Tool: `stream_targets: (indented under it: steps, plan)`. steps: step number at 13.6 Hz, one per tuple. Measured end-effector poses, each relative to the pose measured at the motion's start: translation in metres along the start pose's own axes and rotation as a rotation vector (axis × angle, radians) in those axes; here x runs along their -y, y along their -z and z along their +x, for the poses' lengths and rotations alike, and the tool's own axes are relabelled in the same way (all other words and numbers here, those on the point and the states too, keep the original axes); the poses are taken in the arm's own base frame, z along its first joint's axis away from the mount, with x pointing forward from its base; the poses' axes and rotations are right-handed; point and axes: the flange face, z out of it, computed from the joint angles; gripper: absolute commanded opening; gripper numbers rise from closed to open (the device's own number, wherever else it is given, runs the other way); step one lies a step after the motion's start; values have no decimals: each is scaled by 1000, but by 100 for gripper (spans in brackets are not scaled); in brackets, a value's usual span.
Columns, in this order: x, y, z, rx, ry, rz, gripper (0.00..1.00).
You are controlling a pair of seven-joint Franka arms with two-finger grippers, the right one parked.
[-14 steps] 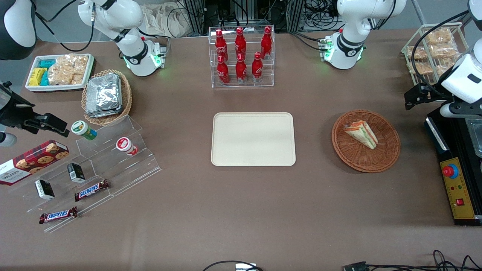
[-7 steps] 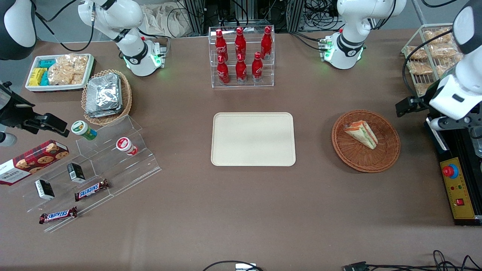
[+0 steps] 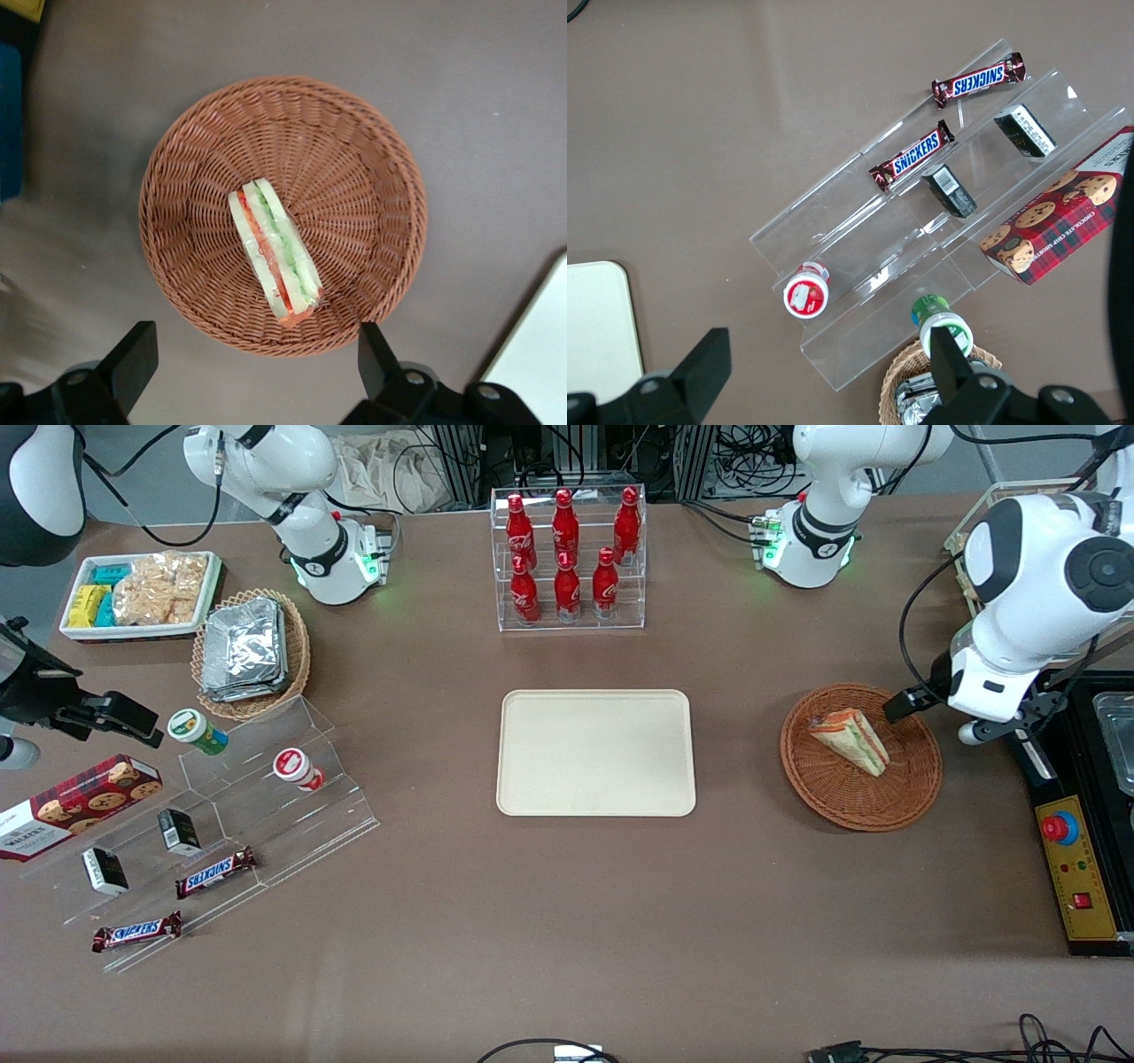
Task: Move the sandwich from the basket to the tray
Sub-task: 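Lower the open left gripper around the sandwich and close it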
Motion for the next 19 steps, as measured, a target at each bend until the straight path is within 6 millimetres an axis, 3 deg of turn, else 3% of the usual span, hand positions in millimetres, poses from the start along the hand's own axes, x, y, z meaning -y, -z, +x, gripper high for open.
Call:
stream_targets:
  steps: [5, 12, 19]
  plan:
    - [0, -54, -17, -49, 190, -35, 100]
    - [-7, -124, -30, -75, 281, -62, 100]
    - [-8, -162, -33, -61, 326, -57, 100]
